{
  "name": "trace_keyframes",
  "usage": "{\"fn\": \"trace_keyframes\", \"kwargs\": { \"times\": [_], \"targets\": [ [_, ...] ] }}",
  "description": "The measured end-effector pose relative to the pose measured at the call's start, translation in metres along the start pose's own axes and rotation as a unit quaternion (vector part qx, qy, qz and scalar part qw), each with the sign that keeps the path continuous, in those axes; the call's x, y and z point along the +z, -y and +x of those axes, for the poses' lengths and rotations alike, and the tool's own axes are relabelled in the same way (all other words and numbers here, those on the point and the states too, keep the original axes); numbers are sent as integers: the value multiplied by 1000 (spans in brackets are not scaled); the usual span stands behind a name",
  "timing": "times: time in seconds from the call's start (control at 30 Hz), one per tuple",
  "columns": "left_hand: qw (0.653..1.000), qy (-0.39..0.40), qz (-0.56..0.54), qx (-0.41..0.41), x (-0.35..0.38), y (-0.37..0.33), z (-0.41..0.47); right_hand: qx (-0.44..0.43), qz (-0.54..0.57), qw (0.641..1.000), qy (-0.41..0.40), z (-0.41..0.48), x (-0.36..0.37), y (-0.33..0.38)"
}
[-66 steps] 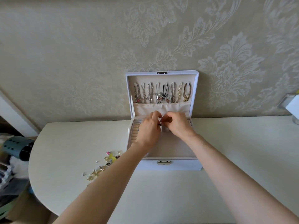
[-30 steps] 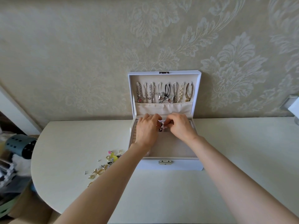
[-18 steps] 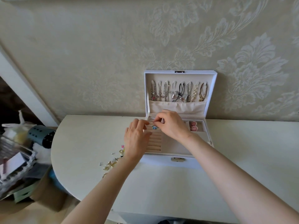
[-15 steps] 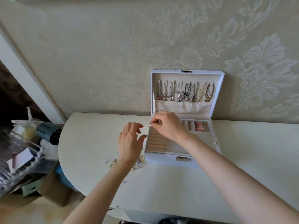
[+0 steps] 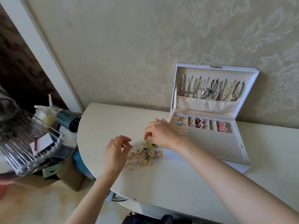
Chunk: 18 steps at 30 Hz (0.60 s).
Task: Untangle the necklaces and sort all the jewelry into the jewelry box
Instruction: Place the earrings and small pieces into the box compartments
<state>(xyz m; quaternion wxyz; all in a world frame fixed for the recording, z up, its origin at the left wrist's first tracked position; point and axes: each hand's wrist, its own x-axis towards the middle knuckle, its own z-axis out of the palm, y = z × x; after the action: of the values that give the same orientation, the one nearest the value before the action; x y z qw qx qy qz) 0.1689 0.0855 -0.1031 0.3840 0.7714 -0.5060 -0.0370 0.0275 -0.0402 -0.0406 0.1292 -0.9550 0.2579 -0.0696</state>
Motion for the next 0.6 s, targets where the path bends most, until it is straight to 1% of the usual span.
{"fn": "trace_keyframes", "kwargs": {
  "times": [0.2, 0.33, 0.43, 0.6],
  "targets": [
    [999, 35, -19, -22, -5, 11, -7, 2, -34, 999, 41, 5, 9, 4],
    [997, 63, -32, -20, -6, 11, -10, -17, -16, 997, 70, 9, 10, 11],
    [997, 71, -7, -12, -2, 11, -7, -35, -22, 996, 80, 10, 13, 18],
    [997, 70, 21, -21, 7, 6, -3, -31, -58, 993, 97, 6, 15, 19]
  ]
}}
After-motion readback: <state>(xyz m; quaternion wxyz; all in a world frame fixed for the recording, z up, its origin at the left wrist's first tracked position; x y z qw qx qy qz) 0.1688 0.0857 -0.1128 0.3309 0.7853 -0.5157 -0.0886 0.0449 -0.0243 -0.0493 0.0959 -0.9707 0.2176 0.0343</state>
